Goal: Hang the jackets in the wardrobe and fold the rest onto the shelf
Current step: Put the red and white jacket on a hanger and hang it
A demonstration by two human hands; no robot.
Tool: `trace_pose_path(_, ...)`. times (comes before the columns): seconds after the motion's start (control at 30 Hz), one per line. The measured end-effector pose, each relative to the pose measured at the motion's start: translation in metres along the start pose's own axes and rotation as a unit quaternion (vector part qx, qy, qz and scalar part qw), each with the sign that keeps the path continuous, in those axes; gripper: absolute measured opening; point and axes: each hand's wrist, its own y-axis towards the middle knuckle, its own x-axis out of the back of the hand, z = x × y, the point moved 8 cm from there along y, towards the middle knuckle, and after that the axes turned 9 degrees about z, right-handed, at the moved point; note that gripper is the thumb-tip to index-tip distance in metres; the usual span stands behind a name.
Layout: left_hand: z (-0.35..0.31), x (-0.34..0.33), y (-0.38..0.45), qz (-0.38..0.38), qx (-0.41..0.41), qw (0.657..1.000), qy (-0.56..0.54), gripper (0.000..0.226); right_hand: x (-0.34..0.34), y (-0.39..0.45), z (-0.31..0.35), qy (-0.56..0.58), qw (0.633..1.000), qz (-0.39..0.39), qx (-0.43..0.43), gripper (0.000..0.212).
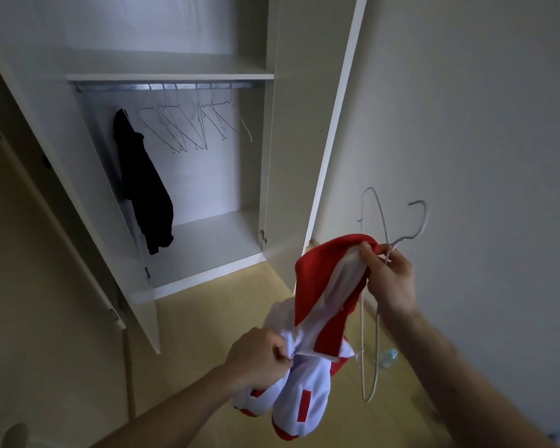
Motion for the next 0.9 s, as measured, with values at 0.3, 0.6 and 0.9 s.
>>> trace_pose_path(0.3, -0.03, 0.035, -0.005, -0.073, -0.115, 0.953, -0.271, 0.018, -0.021, 0.0, 0.024, -0.019, 0.995, 0.066, 0.066, 0.017)
trace_pose_path(0.6, -0.06, 0.063, -0.002, -0.121, -0.174, 0.93, -0.3, 0.024, -0.029, -0.003, 0.006, -0.199, 0.96, 0.196, -0.008, 0.069)
trace_pose_path(0.9, -0.089, 0.078, -0.012, -0.08, -0.236, 0.928, -0.277, 0.02, -0.048, -0.023, 0.017, -0.243, 0.902, 0.355, 0.025, 0.067)
